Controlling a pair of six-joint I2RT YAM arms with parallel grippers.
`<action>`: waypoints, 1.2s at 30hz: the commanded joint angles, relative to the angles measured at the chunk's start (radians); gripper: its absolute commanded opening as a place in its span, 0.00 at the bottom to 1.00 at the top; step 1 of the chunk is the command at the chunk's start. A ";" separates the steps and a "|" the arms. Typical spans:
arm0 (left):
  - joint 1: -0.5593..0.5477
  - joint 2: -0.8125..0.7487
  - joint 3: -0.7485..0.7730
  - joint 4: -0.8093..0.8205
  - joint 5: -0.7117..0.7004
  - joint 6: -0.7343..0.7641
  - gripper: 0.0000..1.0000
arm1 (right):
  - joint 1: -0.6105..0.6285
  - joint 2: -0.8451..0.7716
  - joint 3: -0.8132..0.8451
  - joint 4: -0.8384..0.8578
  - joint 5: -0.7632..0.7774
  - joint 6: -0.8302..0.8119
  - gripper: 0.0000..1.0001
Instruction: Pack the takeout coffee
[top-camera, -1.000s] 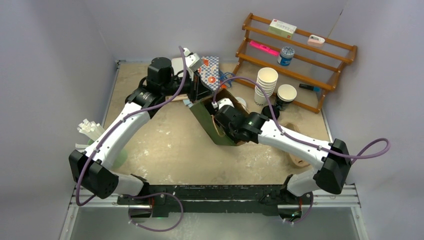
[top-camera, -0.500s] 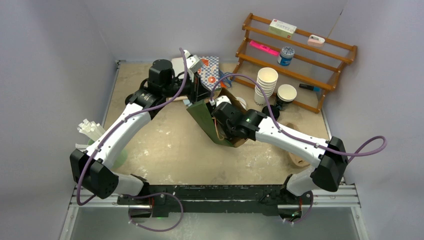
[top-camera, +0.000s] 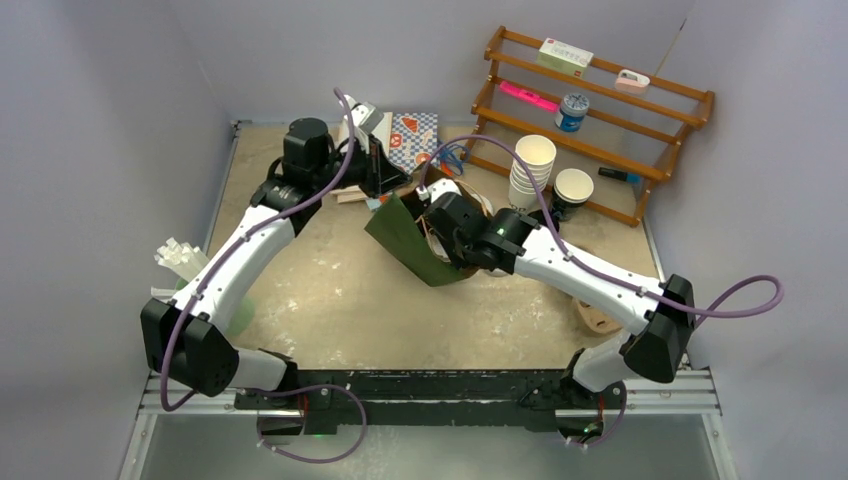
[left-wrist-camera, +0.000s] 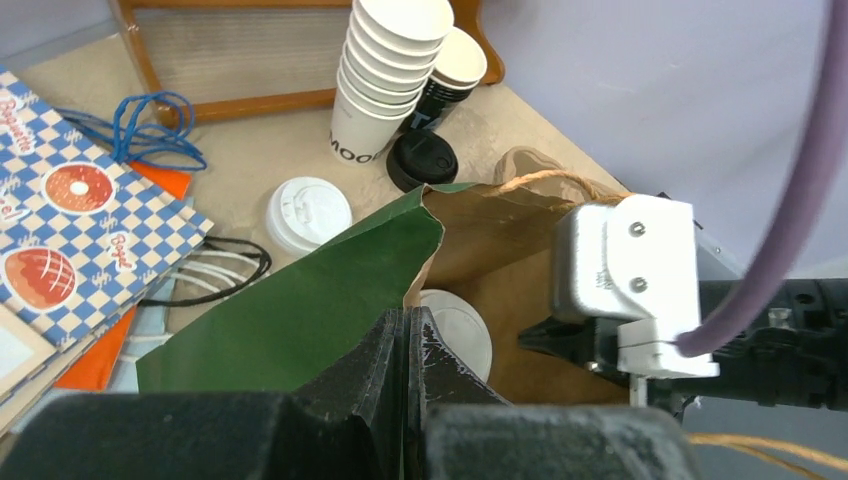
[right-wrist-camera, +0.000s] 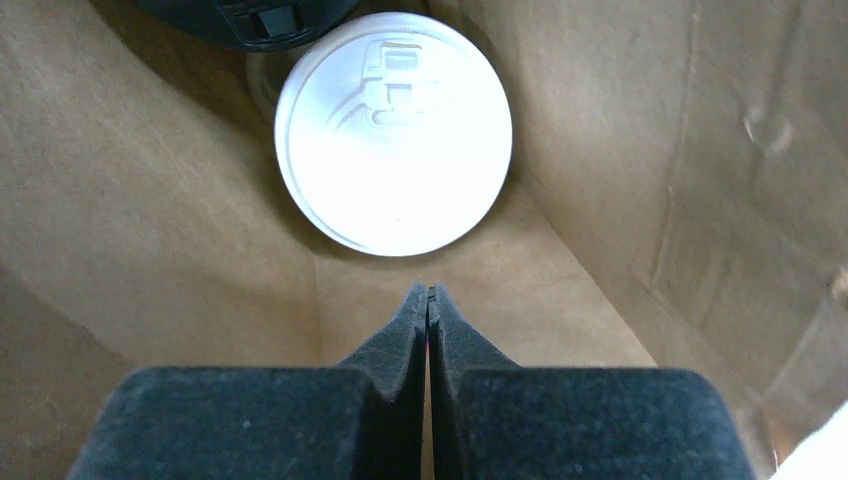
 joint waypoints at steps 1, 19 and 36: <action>0.026 -0.037 -0.040 0.031 -0.005 -0.052 0.00 | -0.002 0.022 0.088 -0.055 0.039 -0.015 0.00; 0.102 -0.177 -0.174 -0.088 -0.139 -0.014 0.00 | -0.008 0.103 0.347 -0.080 0.037 -0.029 0.00; 0.102 -0.277 -0.184 -0.264 -0.326 0.023 0.28 | -0.043 0.203 0.582 -0.212 0.148 0.052 0.18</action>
